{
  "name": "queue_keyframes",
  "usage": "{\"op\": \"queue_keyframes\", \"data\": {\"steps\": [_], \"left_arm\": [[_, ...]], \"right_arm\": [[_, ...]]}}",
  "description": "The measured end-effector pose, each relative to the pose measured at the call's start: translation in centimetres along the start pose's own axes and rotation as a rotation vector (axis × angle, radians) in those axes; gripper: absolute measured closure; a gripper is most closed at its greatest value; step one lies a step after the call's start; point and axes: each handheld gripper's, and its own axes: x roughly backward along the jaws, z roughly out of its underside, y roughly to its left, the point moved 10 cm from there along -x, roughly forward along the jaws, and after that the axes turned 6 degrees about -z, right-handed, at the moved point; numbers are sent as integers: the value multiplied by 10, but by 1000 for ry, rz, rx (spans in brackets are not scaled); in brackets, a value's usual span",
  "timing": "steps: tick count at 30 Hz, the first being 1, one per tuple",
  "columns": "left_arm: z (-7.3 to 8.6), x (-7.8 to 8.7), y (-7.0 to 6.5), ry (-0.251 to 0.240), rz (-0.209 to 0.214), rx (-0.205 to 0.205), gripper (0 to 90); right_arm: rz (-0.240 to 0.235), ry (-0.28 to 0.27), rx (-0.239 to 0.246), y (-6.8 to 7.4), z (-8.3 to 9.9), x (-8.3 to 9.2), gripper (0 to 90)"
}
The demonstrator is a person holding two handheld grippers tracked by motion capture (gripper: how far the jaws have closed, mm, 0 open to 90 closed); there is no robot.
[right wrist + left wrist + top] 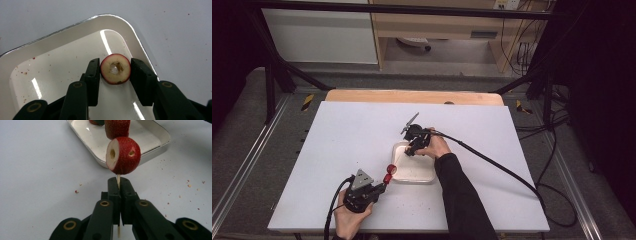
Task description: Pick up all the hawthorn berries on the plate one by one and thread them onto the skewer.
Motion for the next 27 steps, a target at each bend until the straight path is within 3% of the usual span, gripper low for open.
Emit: {"op": "queue_keyframes", "data": {"steps": [6,14,22,27], "left_arm": [[0,0,1,-4,-5,3,880],[-1,1,-1,-15,-6,10,880],[-4,-1,-7,-21,-4,5,879],[-6,-2,-14,-31,11,12,879]], "right_arm": [[-9,-18,-12,3,-2,3,613],[-5,-95,-121,10,-8,30,615],[-24,-210,-248,24,-2,58,616],[-43,-338,-348,27,4,75,617]]}}
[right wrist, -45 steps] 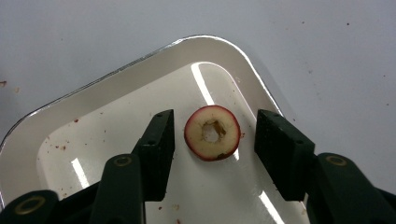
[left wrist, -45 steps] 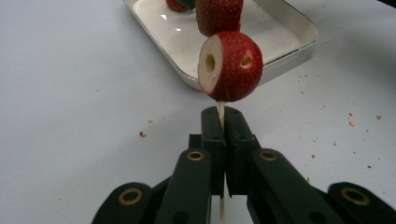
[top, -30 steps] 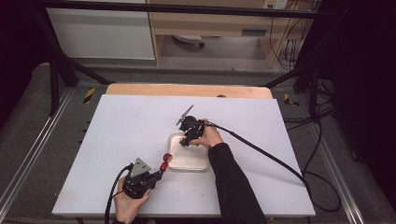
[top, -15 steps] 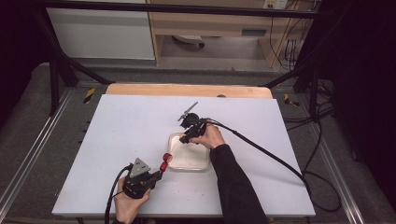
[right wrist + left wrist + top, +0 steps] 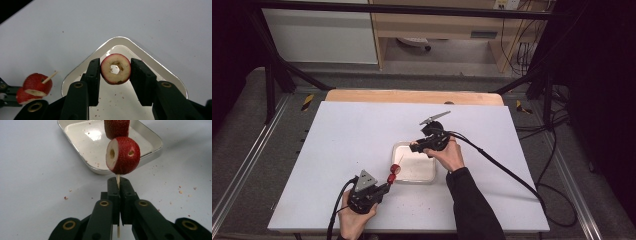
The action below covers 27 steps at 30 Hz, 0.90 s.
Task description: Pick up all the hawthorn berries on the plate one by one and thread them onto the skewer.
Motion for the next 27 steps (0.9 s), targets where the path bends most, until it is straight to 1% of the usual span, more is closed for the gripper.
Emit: {"op": "queue_keyframes", "data": {"steps": [2,7,8,12,13,18,21,22,24,27], "left_arm": [[-1,-1,-3,-4,-1,1,879],[-3,-5,-15,-14,21,8,879],[-3,-6,-18,-16,25,18,879],[-4,-9,-27,-16,36,26,879],[-5,-10,-30,-18,43,40,879],[-11,-13,-39,-45,42,92,879],[-15,-16,-46,-67,44,112,878],[-16,-17,-48,-69,46,117,878],[-17,-19,-51,-73,47,128,878],[-18,-23,-56,-74,51,143,879]], "right_arm": [[-8,-49,-31,1,1,7,617],[-29,-174,-107,2,5,24,617],[-34,-201,-119,3,5,26,617],[-54,-289,-166,4,8,34,617],[-58,-311,-175,5,8,36,617],[-69,-405,-215,4,12,42,617],[-84,-465,-243,5,14,45,617],[-84,-481,-244,4,15,45,617],[-94,-514,-266,5,16,46,618],[-99,-561,-283,4,16,48,618]]}}
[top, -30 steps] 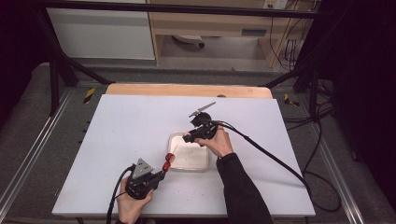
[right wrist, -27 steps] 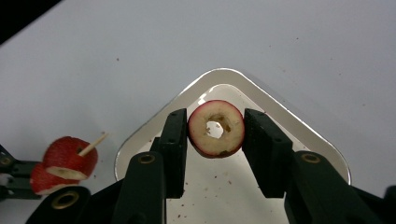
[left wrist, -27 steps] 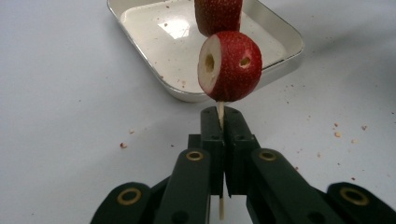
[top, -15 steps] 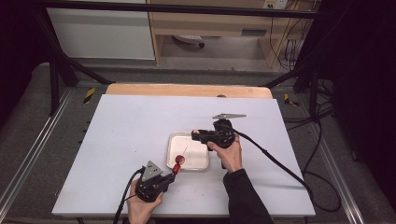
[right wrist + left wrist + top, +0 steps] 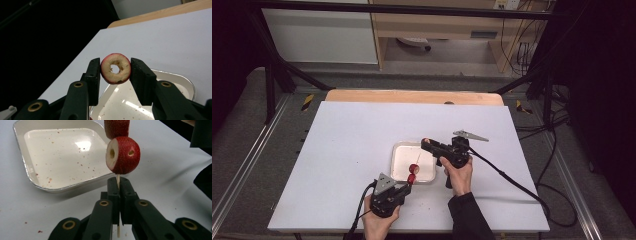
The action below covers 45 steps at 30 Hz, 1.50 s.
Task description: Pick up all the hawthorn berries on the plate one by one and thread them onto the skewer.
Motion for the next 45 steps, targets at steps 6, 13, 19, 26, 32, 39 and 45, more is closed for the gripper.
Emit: {"op": "queue_keyframes", "data": {"steps": [6,13,19,26,32,39,45], "left_arm": [[-2,-5,-8,-11,14,35,878],[-10,-8,-16,-46,16,67,879],[-15,-12,-20,-58,18,80,879],[-17,-13,-21,-76,20,101,879],[-18,-12,-20,-85,16,102,879],[-18,-13,-19,-88,16,112,879],[-19,-14,-19,-89,20,138,879]], "right_arm": [[-14,-68,-20,0,-1,3,618],[-38,-140,-42,4,-3,4,618],[-50,-173,-58,8,-4,4,618],[-65,-192,-69,11,-3,4,618],[-70,-196,-70,12,-2,4,618],[-73,-194,-78,12,-1,3,618],[-75,-191,-90,12,2,2,618]]}}
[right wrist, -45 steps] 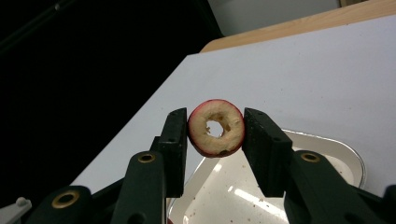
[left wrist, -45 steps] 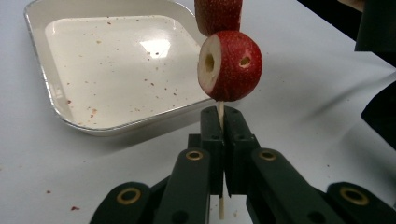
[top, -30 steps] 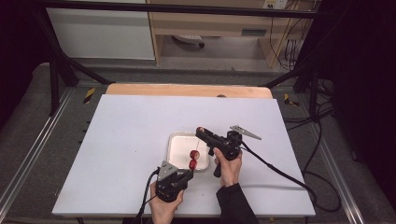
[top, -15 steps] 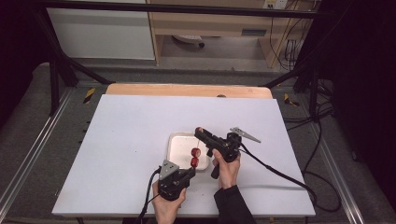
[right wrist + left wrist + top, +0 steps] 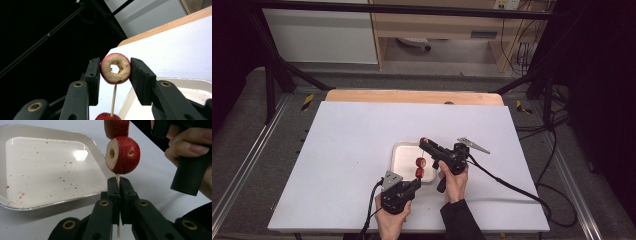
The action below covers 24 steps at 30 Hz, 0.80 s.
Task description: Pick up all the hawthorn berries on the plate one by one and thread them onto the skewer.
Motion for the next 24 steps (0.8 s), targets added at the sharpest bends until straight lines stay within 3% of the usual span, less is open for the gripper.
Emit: {"op": "queue_keyframes", "data": {"steps": [7,16,19,24], "left_arm": [[0,-2,-2,1,4,28,880],[1,-5,-6,-10,-9,46,880],[-4,-3,-6,-47,-20,50,880],[-3,-5,-4,-18,-21,46,881]], "right_arm": [[2,-7,11,0,2,0,620],[16,-14,-13,1,7,0,620],[20,-6,-14,2,8,1,621],[25,8,-18,1,14,1,622]]}}
